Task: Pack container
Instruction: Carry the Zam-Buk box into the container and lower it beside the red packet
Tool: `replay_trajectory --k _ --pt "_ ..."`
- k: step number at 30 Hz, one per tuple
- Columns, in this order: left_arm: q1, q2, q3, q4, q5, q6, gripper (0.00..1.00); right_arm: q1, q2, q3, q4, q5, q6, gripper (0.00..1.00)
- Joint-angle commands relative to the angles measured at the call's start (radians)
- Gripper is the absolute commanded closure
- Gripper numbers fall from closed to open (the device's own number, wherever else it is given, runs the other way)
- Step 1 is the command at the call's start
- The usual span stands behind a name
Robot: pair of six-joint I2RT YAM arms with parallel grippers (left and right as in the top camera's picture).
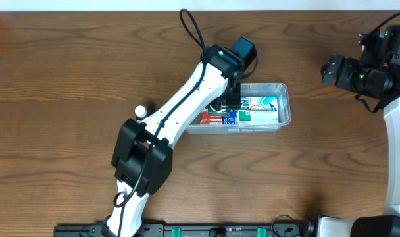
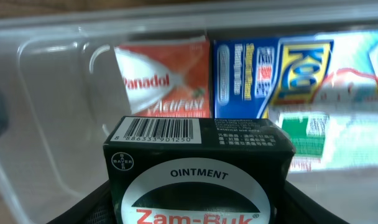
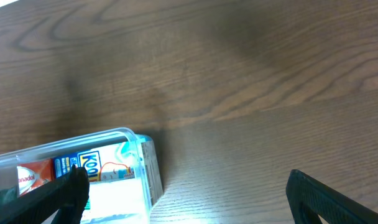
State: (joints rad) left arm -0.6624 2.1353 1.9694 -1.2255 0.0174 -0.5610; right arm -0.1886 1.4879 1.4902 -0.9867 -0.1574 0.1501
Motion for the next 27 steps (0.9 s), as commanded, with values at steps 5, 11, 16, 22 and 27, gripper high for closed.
replay_trajectory --k 5,11,16,22,27 --pt "0.022 0.020 -0.003 0.004 -0.030 -0.027 0.37 -0.007 0.005 0.002 -0.001 0.000 0.010 0.01" --pt "0.022 0.035 -0.041 0.038 -0.029 -0.028 0.37 -0.007 0.005 0.002 -0.001 0.000 0.010 0.01" --pt "0.022 0.035 -0.084 0.065 -0.029 -0.029 0.37 -0.007 0.005 0.002 -0.001 0.000 0.010 0.01" --pt "0.023 0.035 -0.137 0.114 -0.029 -0.033 0.37 -0.007 0.005 0.002 -0.001 0.000 0.010 0.01" --pt "0.023 0.035 -0.158 0.150 -0.030 -0.043 0.37 -0.007 0.005 0.002 -0.001 0.000 0.010 0.01"
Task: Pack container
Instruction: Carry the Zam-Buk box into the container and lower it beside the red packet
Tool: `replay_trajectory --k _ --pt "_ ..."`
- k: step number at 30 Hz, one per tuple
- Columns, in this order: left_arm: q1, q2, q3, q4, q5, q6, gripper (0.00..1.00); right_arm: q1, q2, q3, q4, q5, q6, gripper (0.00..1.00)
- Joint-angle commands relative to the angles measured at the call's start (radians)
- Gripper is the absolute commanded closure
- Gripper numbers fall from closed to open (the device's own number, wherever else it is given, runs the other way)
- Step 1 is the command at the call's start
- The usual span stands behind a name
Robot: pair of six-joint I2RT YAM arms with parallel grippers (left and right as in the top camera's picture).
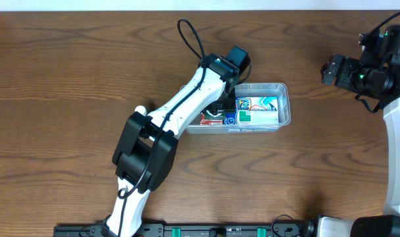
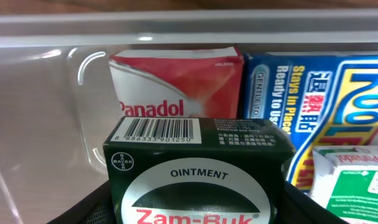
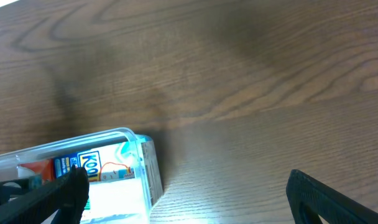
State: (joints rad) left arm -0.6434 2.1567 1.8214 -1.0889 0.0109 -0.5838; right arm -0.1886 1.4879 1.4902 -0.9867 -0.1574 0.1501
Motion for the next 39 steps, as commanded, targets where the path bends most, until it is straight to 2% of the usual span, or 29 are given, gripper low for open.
replay_trajectory --k 1,31,32,34,39 --pt "0.003 0.013 -0.016 0.023 -0.023 -0.020 0.37 -0.007 0.005 0.002 -0.001 0.000 0.010 0.01" --pt "0.030 0.013 -0.050 0.062 -0.022 -0.020 0.35 -0.007 0.005 0.002 -0.001 0.000 0.010 0.01" --pt "0.029 0.013 -0.050 0.062 -0.022 -0.020 0.34 -0.007 0.005 0.002 -0.001 0.000 0.010 0.01" --pt "0.029 0.013 -0.050 0.062 -0.022 -0.020 0.27 -0.007 0.005 0.002 -0.001 0.000 0.010 0.01" --pt "0.029 0.013 -0.050 0.062 -0.019 -0.020 0.22 -0.007 0.005 0.002 -0.001 0.000 0.010 0.01"
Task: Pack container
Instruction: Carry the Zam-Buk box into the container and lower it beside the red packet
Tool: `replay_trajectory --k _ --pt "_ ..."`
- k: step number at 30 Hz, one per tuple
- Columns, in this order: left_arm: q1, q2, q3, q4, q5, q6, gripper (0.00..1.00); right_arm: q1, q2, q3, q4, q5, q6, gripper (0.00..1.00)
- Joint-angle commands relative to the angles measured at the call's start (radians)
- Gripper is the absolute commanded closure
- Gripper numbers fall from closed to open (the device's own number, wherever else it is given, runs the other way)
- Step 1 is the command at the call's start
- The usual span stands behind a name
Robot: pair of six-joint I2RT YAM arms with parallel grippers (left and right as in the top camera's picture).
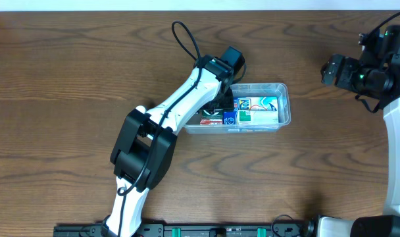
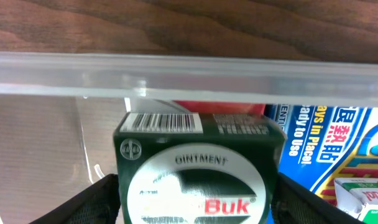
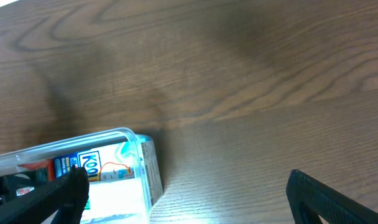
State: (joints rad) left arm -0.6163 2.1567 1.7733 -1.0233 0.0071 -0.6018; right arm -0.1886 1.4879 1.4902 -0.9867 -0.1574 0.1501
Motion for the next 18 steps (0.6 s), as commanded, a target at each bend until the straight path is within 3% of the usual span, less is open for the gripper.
replay_trajectory --k 1,14,18 --pt "0.002 0.013 -0.002 -0.004 -0.015 -0.002 0.22 -0.007 0.005 0.002 -0.001 0.000 0.010 0.01" --pt "0.008 -0.002 0.003 -0.033 0.011 0.038 0.21 -0.007 0.005 0.002 -0.001 0.000 0.010 0.01" --pt "0.014 -0.028 0.014 -0.033 0.011 0.053 0.15 -0.007 0.005 0.002 -0.001 0.000 0.010 0.01"
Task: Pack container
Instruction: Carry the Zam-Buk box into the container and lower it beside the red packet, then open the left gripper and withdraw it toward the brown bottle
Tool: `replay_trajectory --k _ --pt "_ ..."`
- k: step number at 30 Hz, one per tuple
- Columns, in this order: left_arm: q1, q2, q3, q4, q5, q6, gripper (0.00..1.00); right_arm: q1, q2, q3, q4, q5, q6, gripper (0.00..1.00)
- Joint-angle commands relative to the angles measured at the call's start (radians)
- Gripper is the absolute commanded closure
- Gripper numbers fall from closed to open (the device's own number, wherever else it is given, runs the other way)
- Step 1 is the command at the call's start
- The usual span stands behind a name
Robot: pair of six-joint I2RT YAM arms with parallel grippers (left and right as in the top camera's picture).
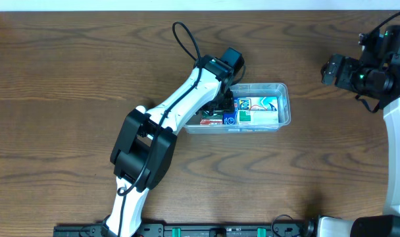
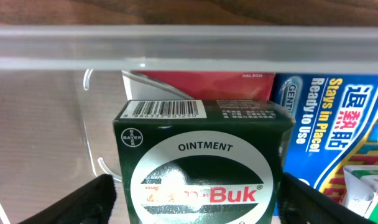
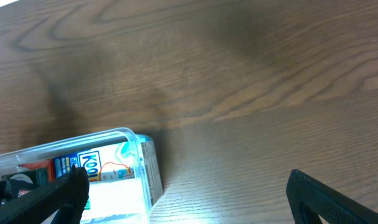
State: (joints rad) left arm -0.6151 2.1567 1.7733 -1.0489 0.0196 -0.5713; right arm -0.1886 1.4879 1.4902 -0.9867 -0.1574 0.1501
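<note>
The clear plastic container (image 1: 283,105) lies right of the table's middle, with its far wall (image 2: 189,45) in the left wrist view. My left gripper (image 2: 195,208) reaches down into its left end. Between the fingers stands a dark green Zam-Buk ointment box (image 2: 201,162), and a thin gap shows beside the left finger (image 2: 92,202), so the jaws are open. A red Panadol box (image 2: 195,84), a blue cooling-patch box (image 2: 326,124) and a green-and-white box (image 2: 366,186) lie inside. My right gripper (image 3: 189,205) hovers open at the far right, holding nothing.
The left arm (image 1: 180,108) stretches diagonally from the front left to the container, with a black cable looping above it. The right arm (image 1: 384,85) stands at the right edge. Bare brown wood surrounds the container (image 3: 114,162).
The left wrist camera has shifted a little, so the red Panadol box shows again behind the ointment box. The ointment box now looks sharp and still. The right arm has not moved.
My left gripper first held the ointment box over the container's middle. It then moved it to the left end, in front of the Panadol box. Later the box sat farther from the camera between the fingers, down in the container, where it now stands.
</note>
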Motion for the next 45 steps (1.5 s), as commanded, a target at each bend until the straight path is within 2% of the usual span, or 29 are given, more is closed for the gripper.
replay_trajectory --k 1,8,14,16,17,20,26,34,45 --pt "0.015 -0.035 0.020 -0.008 -0.002 0.026 0.15 -0.007 0.005 0.002 -0.001 0.000 0.010 0.01" --pt "0.014 -0.108 0.066 -0.053 0.030 0.058 0.14 -0.007 0.005 0.002 -0.001 0.000 0.010 0.01" --pt "0.048 -0.258 0.066 -0.121 0.061 0.142 0.14 -0.007 0.005 0.002 -0.001 0.000 0.010 0.01" --pt "0.090 -0.319 0.066 -0.164 0.055 0.180 0.05 -0.006 0.005 0.002 -0.001 0.000 0.010 0.01" --pt "0.117 -0.347 0.066 -0.192 0.037 0.188 0.04 -0.006 0.005 0.002 -0.001 0.000 0.010 0.01" --pt "0.206 -0.403 0.066 -0.269 -0.019 0.198 0.03 -0.007 0.005 0.002 -0.001 0.000 0.010 0.01" --pt "0.378 -0.417 0.028 -0.359 -0.021 0.216 0.03 -0.007 0.005 0.002 -0.001 0.000 0.010 0.01" --pt "0.472 -0.417 -0.183 -0.257 -0.020 0.220 0.03 -0.007 0.005 0.002 -0.001 0.000 0.010 0.01" --pt "0.482 -0.417 -0.382 -0.049 -0.009 0.249 0.04 -0.007 0.005 0.002 -0.001 0.000 0.010 0.01"
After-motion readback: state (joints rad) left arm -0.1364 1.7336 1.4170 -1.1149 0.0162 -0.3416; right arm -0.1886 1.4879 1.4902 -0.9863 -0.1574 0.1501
